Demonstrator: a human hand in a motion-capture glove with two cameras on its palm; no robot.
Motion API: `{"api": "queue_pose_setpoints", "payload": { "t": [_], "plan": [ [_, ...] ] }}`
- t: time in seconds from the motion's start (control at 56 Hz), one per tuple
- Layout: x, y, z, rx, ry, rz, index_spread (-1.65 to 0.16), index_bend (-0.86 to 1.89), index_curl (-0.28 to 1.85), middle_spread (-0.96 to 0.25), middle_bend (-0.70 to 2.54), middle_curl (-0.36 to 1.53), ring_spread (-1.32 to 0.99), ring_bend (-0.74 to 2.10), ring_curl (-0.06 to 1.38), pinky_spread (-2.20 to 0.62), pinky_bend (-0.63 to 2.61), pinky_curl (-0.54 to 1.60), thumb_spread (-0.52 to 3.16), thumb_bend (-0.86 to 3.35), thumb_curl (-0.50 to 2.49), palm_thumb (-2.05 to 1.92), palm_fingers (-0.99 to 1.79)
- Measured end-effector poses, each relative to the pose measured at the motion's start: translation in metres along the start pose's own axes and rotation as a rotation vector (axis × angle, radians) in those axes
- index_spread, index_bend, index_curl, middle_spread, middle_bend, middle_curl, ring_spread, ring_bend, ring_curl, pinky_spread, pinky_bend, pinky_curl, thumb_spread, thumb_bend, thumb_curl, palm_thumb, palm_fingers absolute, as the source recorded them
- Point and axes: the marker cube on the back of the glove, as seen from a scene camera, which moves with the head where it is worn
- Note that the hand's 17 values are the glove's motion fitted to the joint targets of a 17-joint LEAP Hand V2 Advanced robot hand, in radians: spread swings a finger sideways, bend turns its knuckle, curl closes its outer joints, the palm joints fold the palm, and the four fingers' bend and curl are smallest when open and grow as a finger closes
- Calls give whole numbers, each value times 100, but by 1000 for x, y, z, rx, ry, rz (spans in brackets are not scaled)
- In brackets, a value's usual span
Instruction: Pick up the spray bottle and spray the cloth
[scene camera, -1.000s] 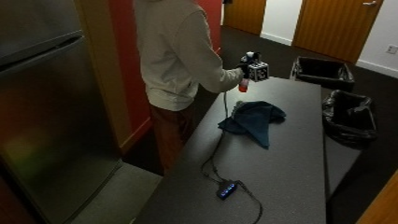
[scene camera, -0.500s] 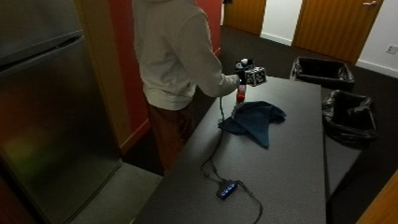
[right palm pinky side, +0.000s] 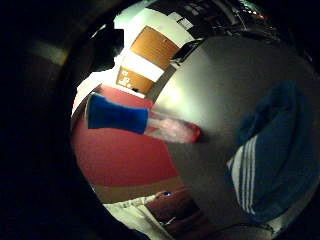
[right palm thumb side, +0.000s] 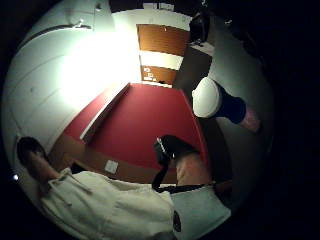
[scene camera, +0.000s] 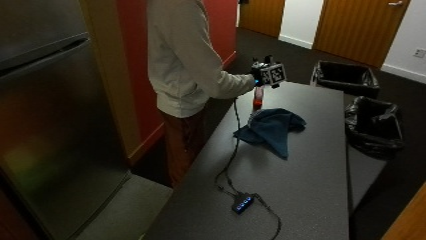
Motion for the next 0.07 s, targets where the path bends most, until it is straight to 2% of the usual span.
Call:
{"api": "queue_pose_setpoints", "payload": {
  "t": [0.036,0.071],
  "plan": [
    [-9,22,1,-141,-28,-13,-33,7,19,-13,25,42,-10,51,40,4,50,38,87,-4,46,60,50],
    [-14,32,-6,-190,-40,-21,-33,8,19,-13,25,42,-10,52,40,4,50,38,88,-4,45,59,50]
  ]
}}
